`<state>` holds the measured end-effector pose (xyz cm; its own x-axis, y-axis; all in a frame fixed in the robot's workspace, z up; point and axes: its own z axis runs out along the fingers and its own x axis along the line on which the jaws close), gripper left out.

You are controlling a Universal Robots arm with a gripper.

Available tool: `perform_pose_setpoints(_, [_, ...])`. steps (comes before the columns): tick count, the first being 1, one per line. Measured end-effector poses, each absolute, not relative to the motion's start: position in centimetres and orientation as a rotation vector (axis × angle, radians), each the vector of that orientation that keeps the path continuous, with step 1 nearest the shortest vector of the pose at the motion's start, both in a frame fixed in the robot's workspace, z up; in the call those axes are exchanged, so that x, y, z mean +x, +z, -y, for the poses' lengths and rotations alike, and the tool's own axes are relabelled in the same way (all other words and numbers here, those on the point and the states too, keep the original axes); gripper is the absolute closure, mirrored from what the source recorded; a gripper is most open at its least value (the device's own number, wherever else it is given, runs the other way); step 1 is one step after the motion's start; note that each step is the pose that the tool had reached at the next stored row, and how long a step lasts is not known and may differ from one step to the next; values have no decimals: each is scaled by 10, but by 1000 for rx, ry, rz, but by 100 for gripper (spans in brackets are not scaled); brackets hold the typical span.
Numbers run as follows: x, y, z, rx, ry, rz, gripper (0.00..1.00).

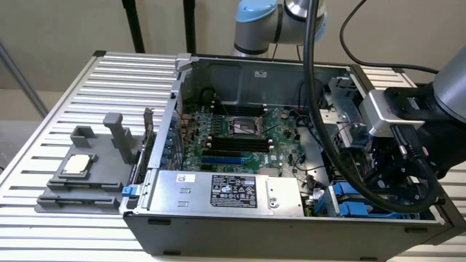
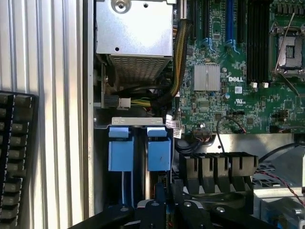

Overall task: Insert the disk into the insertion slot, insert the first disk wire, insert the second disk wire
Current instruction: 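Insert the second disk wire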

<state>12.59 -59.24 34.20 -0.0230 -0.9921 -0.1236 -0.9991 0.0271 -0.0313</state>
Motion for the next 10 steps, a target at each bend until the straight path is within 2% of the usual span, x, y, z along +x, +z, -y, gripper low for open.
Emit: perform_pose_setpoints(10, [126,339,592,-2117,101,-2160,84])
